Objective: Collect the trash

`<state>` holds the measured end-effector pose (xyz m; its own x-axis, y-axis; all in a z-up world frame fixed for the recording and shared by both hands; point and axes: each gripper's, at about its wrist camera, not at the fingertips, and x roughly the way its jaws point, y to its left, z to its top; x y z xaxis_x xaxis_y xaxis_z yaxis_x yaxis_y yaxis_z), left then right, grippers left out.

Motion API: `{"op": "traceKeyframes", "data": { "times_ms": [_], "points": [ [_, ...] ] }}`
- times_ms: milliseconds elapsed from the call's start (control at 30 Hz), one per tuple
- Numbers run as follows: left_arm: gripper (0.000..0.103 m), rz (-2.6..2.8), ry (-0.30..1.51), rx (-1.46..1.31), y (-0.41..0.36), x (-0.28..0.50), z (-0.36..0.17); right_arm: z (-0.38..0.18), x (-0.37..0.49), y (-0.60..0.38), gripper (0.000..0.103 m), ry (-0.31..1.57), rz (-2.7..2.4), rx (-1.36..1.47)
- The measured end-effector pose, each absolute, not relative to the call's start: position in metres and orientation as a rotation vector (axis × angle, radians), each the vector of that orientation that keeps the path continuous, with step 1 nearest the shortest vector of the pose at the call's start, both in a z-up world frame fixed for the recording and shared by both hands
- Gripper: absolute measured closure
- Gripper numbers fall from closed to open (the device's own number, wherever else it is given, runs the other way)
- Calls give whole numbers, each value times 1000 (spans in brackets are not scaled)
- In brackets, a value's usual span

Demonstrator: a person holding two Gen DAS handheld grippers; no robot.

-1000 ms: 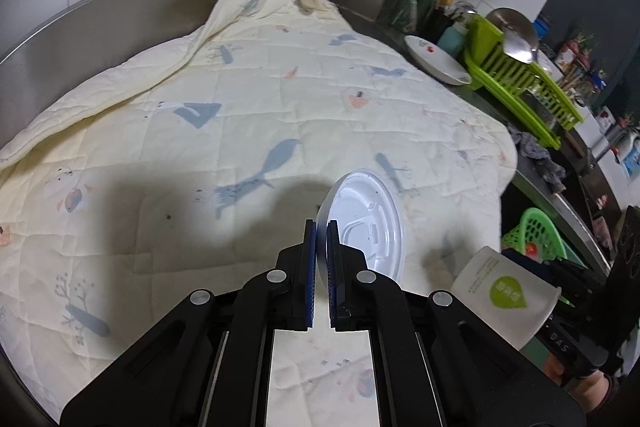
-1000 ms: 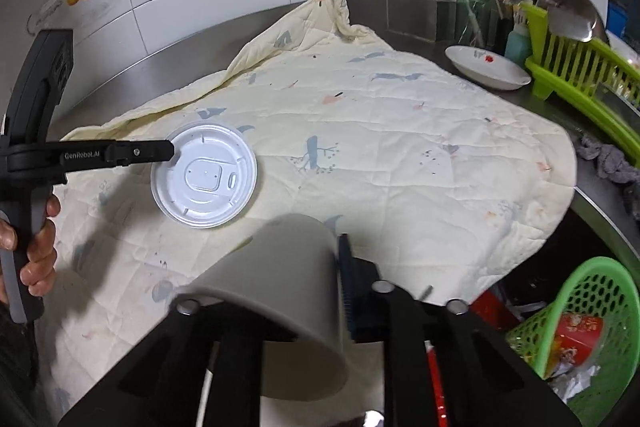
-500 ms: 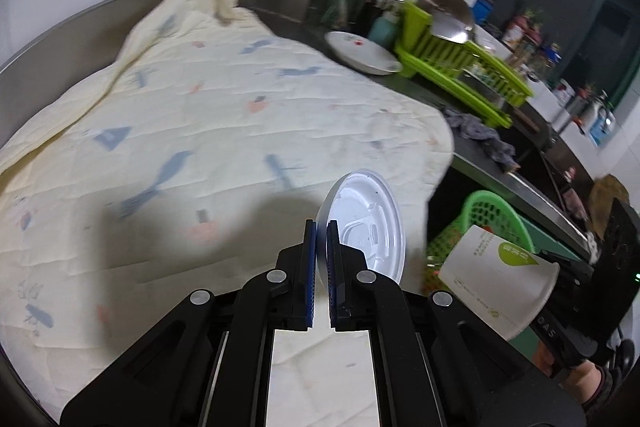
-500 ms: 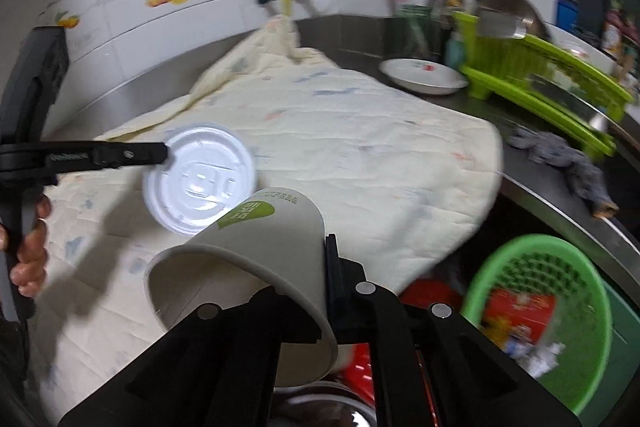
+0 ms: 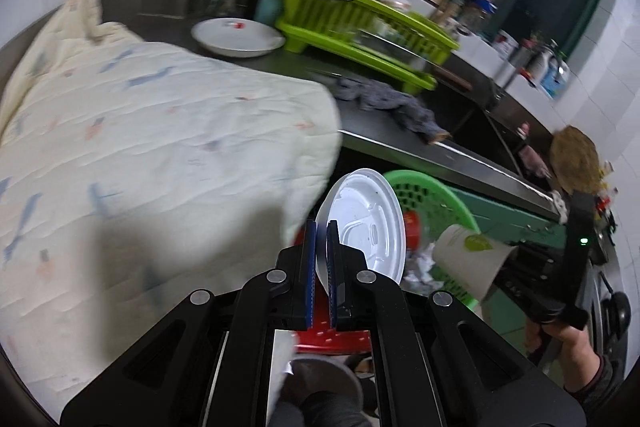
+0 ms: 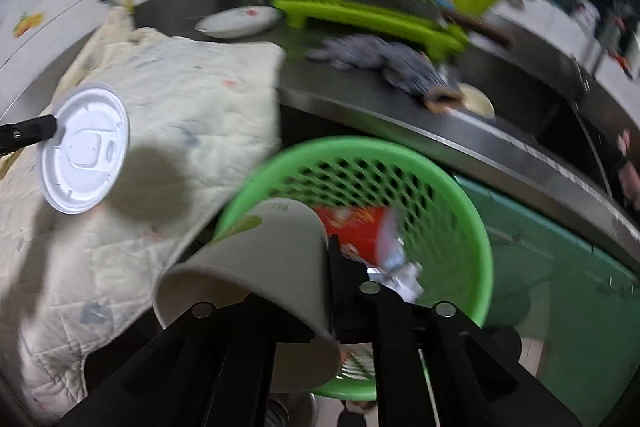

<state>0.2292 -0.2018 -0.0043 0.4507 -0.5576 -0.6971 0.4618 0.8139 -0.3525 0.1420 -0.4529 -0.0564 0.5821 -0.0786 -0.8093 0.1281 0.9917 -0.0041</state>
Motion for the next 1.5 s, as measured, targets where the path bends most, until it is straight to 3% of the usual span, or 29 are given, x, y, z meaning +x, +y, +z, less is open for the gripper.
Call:
{"op": "traceKeyframes", "data": {
  "times_ms": [33,100,133,700,733,800,1033,1500],
  "points": [
    [99,-643,909,-115,-210,228,-5,-58,140,-460,88,945,-131,76],
    [99,-673,922,-108,-231,226,-7,-62,135,-477,55,953,-167,116],
    [99,-687,932,-97,-245,226,-10,-63,131,-486,52,943,-186,128],
    [96,-767,1022,-30,-340,215,-45,-46,93,-517,42,881,-227,189],
    [94,-765,1026,-25,-341,215,-47,-46,91,-517,42,879,-226,193],
    [82,-760,1028,-23,-340,213,-50,-47,87,-516,42,878,-221,201],
    [77,-741,1004,-3,-324,202,-46,-46,75,-499,42,862,-176,221],
    [46,-598,890,15,-243,172,-17,-29,65,-428,29,803,-52,166]
  ]
}}
